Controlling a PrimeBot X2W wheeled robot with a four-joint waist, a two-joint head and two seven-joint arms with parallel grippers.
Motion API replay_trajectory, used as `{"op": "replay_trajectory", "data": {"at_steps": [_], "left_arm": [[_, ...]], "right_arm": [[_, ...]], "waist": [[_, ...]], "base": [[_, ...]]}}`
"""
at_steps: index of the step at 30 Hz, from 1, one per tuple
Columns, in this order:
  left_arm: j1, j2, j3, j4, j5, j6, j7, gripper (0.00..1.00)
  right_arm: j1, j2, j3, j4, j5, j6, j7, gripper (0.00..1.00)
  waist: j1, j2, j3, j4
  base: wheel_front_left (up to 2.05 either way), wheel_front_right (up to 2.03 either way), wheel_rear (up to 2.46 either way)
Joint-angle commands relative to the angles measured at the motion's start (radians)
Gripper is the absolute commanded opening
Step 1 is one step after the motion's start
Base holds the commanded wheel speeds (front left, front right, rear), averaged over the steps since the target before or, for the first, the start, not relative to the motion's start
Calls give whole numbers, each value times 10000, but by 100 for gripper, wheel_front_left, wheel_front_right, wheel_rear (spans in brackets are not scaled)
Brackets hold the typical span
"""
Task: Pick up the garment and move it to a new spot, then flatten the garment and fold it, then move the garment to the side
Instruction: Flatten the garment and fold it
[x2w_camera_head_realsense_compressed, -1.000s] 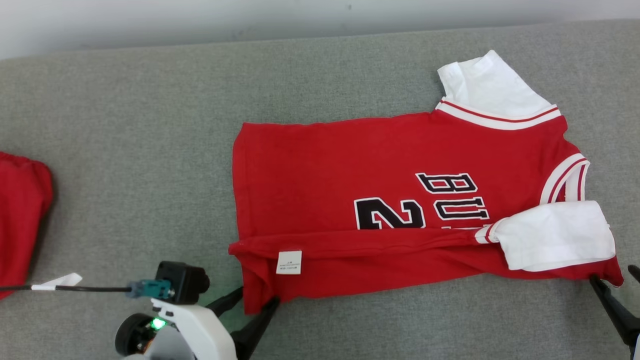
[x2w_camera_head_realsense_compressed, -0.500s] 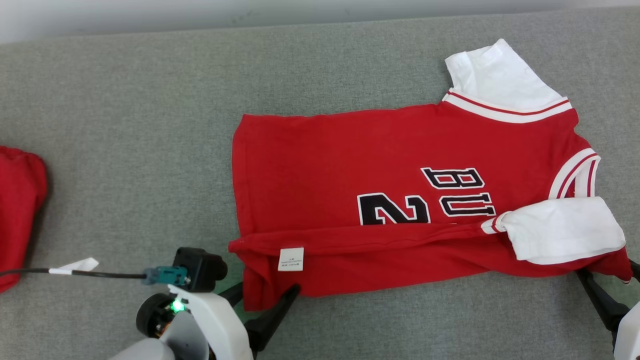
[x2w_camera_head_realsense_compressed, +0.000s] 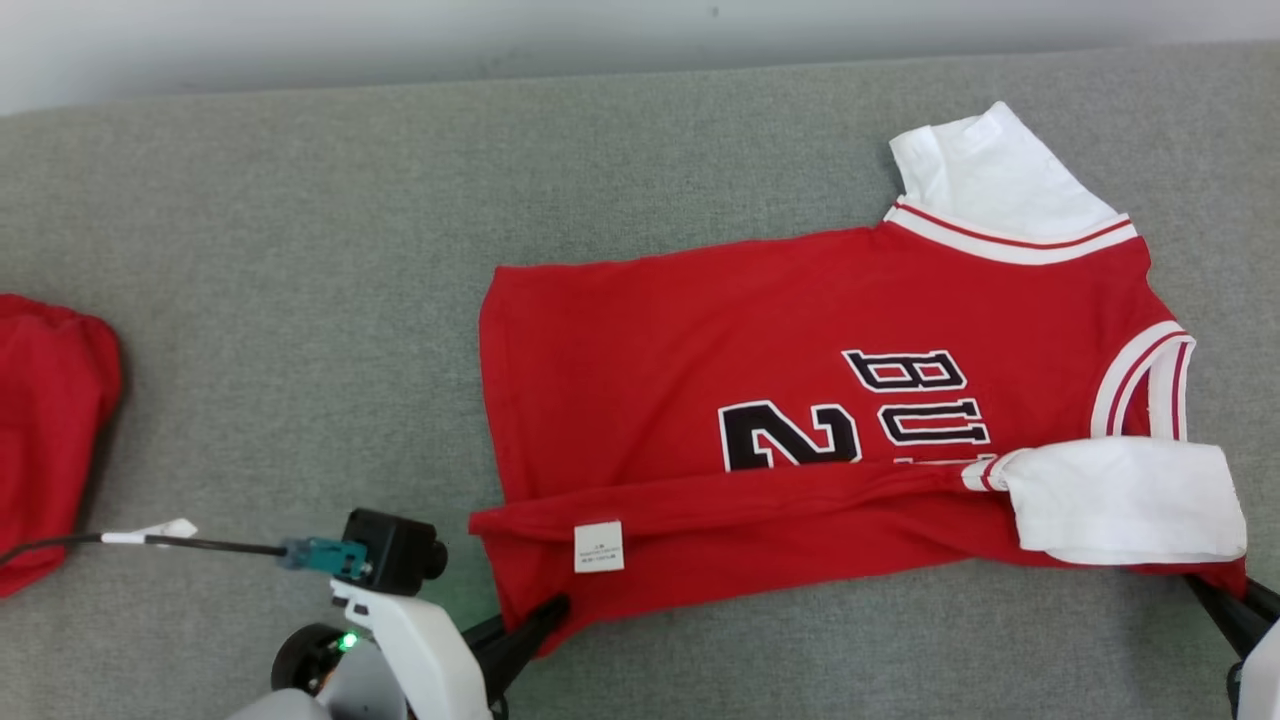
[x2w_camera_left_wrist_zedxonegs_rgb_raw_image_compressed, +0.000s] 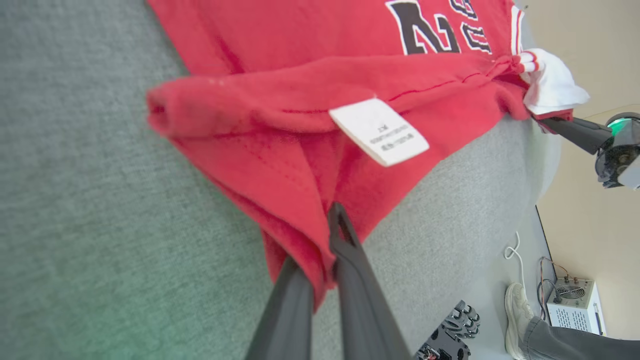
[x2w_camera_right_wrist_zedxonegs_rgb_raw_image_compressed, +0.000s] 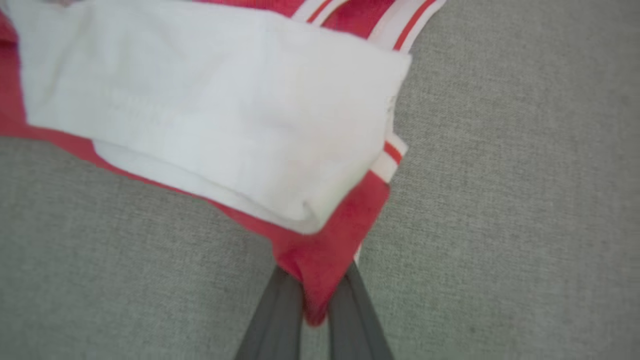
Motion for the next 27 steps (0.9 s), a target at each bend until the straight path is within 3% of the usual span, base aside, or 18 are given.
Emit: {"op": "replay_trajectory", "data": {"at_steps": [1,7,12,23,24,25,26,27], "left_arm": [[195,128,38,-10,-171,-91,48,0],[605,499,243,-430,-775,-310,115,0],[1364,721,88,-888,-948,-177,-115,0],[2589,384,-619,-832,-825,-32,-521,0],[2624,362,-674,-783,-791,-48,-538,0],[2637,351,-700,-743,-755,-60,-557,0],[2595,373,-716,-713,-613,-49,-596,14],[2548,401,-745,-674,-474,-39,-626,61]], "right_arm": [[124,-151,0,46,144,-25,22,0],[542,-1072,157,-379,708,-25,184,0],[1440,-1867,190,-549,1094,-25,136,0],[2921,-1994,358,-343,1547,-25,-263,0],[2938,-1968,396,-286,1470,-25,-324,7],[2954,-1942,438,-230,1406,-25,-372,36],[2942,-1906,410,-163,1370,-25,-438,100],[2927,-1863,389,-89,1340,-25,-460,100]], "waist": [[0,0,-143,30],[0,0,-639,56],[0,0,-984,93],[0,0,-1194,163],[0,0,-1206,157],[0,0,-1224,149],[0,0,-1237,138],[0,0,-1247,127]], "base": [[0,0,0],[0,0,0],[0,0,0],[0,0,0],[0,0,0],[0,0,0],[0,0,0],[0,0,0]]}}
